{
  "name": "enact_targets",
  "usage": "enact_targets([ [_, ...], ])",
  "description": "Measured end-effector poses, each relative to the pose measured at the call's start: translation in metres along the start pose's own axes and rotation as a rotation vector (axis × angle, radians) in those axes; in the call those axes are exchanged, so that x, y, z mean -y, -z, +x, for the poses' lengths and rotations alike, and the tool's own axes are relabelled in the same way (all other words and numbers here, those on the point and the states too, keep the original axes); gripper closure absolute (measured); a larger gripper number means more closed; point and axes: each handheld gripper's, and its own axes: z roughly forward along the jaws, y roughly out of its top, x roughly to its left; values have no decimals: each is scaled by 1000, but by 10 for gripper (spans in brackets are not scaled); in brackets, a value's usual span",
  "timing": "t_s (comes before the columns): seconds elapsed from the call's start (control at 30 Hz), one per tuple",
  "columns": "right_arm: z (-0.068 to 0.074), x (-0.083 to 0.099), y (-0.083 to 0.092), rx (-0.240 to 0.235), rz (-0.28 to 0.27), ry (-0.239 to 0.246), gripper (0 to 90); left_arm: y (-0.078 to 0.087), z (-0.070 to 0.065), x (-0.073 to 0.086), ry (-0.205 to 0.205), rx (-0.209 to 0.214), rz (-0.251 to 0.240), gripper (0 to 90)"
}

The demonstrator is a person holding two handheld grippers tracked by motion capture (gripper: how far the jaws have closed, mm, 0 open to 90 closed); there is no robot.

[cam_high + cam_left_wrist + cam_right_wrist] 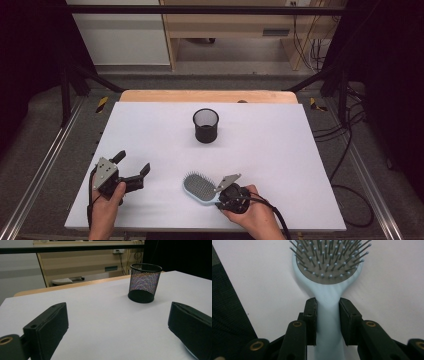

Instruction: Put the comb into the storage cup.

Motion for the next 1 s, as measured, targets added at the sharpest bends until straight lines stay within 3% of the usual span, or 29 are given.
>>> enact_targets([
  [0.5,-10,-2,2,-15,-23,-27,697,0,-5,-1,-15,16,0,29],
  [0.77,-37,-9,13,31,-107,-54,697,-2,-10,-2,12,39,-6,29],
  [1.0,-61,-13,19,93,-174,-109,697,-1,-19,-4,1,77,-11,26],
])
